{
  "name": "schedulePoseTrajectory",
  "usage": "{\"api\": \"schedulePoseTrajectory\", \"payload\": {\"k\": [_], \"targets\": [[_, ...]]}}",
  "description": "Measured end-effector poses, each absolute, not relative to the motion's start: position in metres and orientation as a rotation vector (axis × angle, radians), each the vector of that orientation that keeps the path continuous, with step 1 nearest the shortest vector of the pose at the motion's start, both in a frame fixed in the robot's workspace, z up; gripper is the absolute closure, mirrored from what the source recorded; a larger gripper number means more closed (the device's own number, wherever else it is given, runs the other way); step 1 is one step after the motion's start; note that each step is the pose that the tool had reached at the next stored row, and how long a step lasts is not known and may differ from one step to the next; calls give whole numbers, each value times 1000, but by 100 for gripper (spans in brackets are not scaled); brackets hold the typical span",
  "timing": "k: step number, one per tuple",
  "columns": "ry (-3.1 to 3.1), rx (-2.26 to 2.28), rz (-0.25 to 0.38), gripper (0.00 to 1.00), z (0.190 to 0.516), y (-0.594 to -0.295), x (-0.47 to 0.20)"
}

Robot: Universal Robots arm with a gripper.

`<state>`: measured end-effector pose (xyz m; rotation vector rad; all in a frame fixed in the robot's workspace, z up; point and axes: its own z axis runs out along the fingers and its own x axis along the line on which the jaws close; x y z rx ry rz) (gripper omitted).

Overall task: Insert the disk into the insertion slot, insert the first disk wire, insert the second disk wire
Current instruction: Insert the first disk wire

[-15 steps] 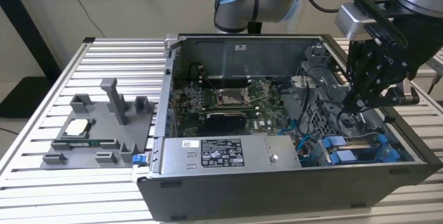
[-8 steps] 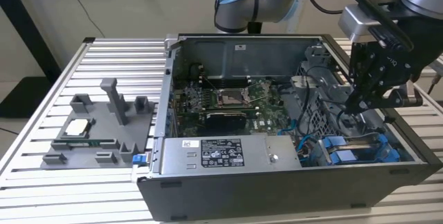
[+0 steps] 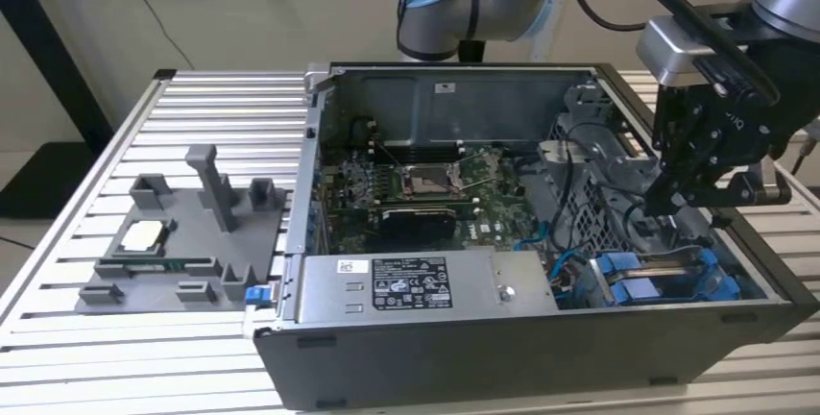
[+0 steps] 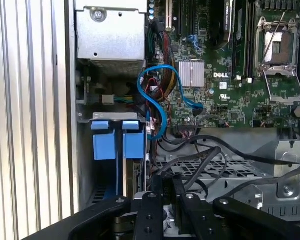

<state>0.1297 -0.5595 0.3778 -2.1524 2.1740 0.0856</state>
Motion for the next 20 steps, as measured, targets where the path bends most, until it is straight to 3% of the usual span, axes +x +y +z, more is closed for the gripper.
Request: {"api": "schedulePoseTrajectory", "payload": {"k": [20], "targets": [[2217, -2182, 159, 81, 367, -575, 155]]}}
